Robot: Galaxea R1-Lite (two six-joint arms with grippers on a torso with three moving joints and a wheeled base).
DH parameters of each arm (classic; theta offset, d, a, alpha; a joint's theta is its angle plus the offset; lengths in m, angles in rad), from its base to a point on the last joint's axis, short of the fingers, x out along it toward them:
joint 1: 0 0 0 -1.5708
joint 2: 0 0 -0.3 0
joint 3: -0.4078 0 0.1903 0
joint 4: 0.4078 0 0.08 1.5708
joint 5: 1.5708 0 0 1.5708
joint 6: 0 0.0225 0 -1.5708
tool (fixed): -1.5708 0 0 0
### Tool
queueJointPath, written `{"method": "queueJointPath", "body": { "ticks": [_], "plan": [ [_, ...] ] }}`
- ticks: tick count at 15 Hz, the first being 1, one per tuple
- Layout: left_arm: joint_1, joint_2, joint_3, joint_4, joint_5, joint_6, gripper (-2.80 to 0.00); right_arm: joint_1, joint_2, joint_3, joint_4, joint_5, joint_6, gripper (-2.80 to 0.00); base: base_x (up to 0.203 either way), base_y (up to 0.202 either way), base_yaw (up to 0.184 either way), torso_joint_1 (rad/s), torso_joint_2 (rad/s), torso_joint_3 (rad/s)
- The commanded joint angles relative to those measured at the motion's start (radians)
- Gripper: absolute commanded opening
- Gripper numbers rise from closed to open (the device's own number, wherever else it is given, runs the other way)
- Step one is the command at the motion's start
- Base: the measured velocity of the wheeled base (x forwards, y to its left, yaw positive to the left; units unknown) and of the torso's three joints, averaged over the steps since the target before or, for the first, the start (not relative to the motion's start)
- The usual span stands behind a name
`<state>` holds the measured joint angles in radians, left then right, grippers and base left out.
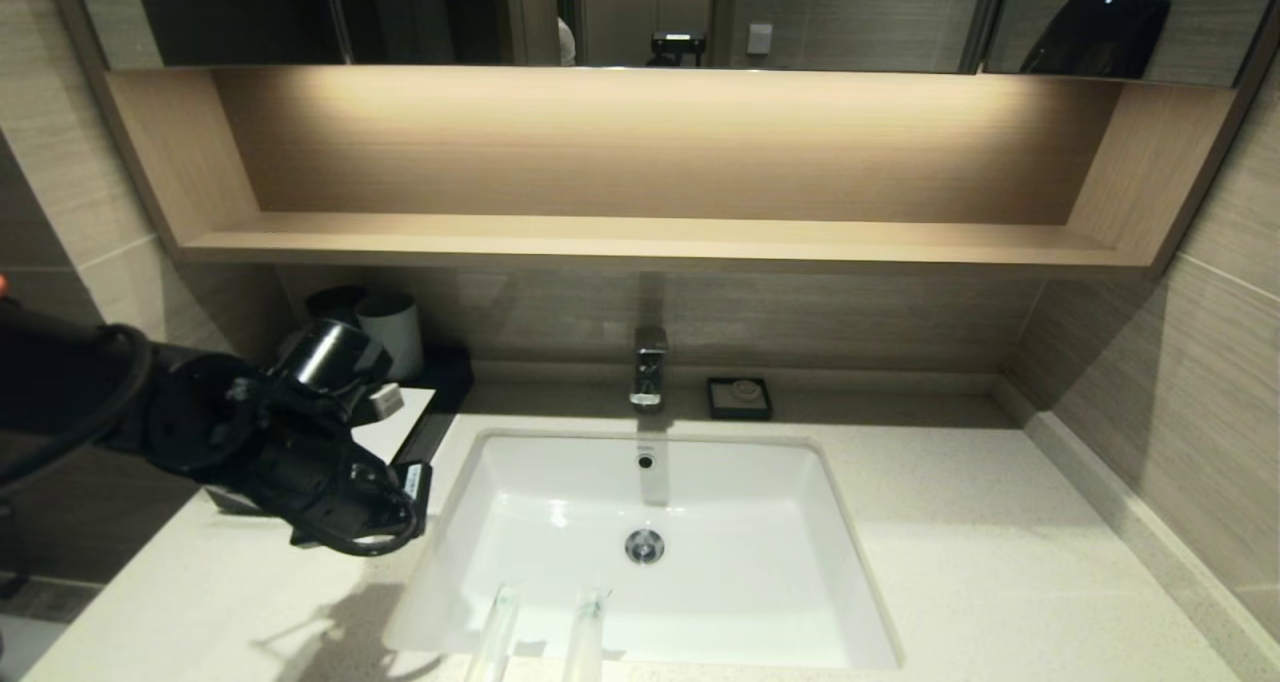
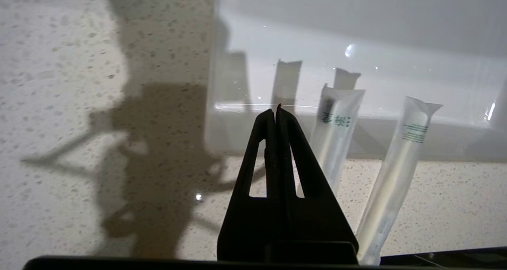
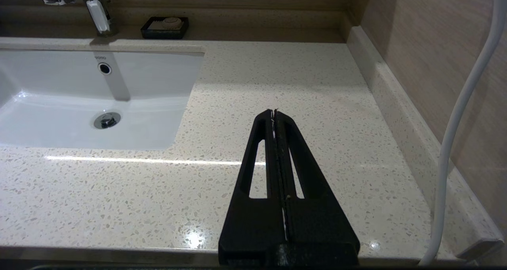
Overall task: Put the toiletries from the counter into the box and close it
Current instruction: Open the drawer
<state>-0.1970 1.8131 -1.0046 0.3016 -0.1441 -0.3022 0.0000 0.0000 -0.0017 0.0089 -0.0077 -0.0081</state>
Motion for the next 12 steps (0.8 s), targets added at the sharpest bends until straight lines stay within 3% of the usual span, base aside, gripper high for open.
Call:
{"method": "queueJointPath", "body": {
  "ticks": [1,3,6,8,12],
  "plan": [
    [0.062,-0.051,0.037,0.008,0.050,0.004,-2.80,0.000,-0.001,0.000,0.000,0.001,-0.001,-2.80,0.000,0.000,0.000,0.000,0.00,0.000],
    [0.083,-0.086,0.079,0.001,0.097,0.007,-2.80,0.000,0.000,0.000,0.000,0.001,-0.001,-2.80,0.000,0.000,0.000,0.000,0.00,0.000],
    [0.146,-0.153,0.178,-0.071,0.110,0.024,-2.80,0.000,0.000,0.000,0.000,0.000,-0.001,-2.80,0.000,0.000,0.000,0.000,0.00,0.000],
    [0.202,-0.185,0.270,-0.176,0.117,0.077,-2.80,0.000,-0.002,0.000,0.000,0.001,-0.001,-2.80,0.000,0.000,0.000,0.000,0.00,0.000],
    [0.378,-0.141,0.389,-0.489,0.119,0.216,-2.80,0.000,-0.001,0.000,0.000,0.000,-0.001,-2.80,0.000,0.000,0.000,0.000,0.00,0.000]
  ]
}}
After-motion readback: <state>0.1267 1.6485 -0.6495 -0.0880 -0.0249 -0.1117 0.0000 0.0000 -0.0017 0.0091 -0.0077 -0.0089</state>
